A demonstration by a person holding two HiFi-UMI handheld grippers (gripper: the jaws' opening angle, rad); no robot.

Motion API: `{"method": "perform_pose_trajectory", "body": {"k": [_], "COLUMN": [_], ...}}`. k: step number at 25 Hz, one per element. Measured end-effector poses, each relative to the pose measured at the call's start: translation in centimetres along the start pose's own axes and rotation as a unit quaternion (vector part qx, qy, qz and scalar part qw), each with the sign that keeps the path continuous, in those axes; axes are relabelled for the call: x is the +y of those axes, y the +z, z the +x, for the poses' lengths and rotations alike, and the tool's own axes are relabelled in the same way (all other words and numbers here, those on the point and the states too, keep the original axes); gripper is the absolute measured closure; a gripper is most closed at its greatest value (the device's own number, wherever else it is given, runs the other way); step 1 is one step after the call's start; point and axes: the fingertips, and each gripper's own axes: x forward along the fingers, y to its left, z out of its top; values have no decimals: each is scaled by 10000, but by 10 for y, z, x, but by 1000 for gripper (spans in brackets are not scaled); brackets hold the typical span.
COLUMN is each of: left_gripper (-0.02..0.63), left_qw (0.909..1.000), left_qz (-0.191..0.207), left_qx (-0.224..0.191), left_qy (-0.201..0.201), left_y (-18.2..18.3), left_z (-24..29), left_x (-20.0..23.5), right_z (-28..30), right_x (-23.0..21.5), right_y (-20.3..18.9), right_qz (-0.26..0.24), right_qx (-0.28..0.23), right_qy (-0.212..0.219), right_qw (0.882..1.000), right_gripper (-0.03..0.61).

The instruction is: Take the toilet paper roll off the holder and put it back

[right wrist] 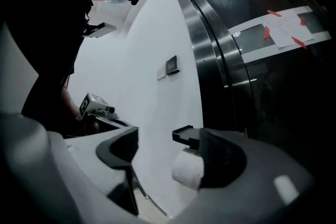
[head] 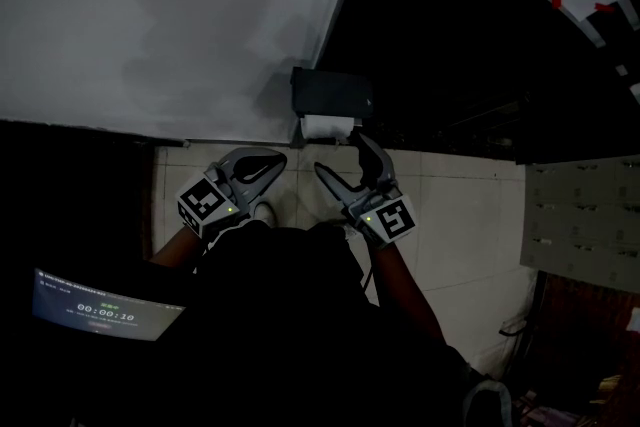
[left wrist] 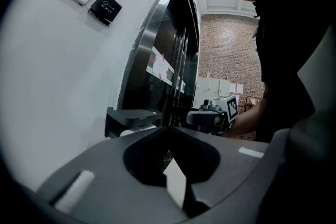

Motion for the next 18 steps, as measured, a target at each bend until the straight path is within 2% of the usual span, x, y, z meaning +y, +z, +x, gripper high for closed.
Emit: {"method": "perform_pose_trajectory", "body": {"k": [2,3,5,10,18], "left_gripper": [611,611,611,611,611], "left_qw": [10000,10000,10000,10000,9999], "left_qz": [13,15,23,53,74], "left_qx": [-2,-8,-22,-51,-78], "left_qy": [-6,-13,-36,-64,-65], "left_y": [0,1,2,8,11], "left_z": [0,0,2,3,4], "left_x": [0,0,-1,-2,-1], "right_z": [-3,-4,-4,3,7], "right_x": [3,4,8,20,19], "right_y": [7,10,15,20,13], "right_qz": [22,46,108,80,112], "right_qx": [-124,-181,-274,-285,-156], "right_qy": [118,158,273,569,621], "right_qw": [9999,9997,9992,9979,9979], "right_gripper": [406,490,574,577,577]}}
